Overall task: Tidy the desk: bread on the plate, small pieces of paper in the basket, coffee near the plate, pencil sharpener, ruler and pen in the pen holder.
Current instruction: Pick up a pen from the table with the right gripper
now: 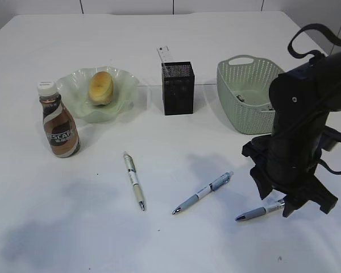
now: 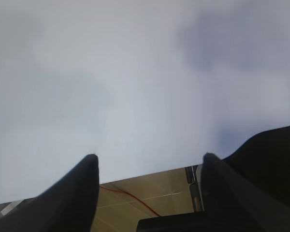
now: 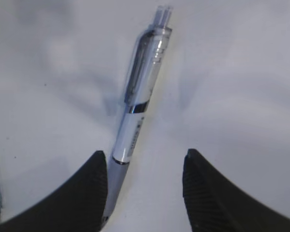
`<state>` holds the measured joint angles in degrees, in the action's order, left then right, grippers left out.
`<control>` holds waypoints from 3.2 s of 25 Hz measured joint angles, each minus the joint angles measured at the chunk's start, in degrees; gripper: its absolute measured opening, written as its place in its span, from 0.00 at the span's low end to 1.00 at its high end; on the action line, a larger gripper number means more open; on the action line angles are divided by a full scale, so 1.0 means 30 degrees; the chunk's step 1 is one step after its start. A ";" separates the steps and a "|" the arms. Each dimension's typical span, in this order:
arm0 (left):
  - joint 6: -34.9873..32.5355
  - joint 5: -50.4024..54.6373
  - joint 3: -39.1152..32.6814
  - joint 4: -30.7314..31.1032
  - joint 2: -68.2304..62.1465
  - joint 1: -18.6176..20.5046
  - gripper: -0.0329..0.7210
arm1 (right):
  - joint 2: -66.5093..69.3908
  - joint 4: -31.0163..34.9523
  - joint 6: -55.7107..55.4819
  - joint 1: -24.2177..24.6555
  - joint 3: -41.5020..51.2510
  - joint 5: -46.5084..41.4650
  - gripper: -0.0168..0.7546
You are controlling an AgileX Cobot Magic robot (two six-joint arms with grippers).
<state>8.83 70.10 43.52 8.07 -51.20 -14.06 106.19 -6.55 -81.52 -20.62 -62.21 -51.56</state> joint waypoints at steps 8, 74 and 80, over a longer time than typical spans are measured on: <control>0.0000 0.0165 0.0000 0.0000 0.0000 0.0000 0.66 | 0.1004 0.0042 -0.0046 0.0000 0.0000 0.0326 0.54; 0.0000 0.0208 0.0000 0.0096 0.0000 0.0000 0.66 | 0.2080 0.2185 0.6843 0.0000 -0.1135 0.0924 0.16; 0.0000 0.0208 0.0000 0.0096 0.0000 0.0000 0.66 | 0.2080 0.1870 0.9703 0.0000 -0.3507 -0.1395 0.16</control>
<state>8.83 70.73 43.52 8.36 -51.20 -14.06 112.43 -0.94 -52.41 -20.62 -72.73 -55.74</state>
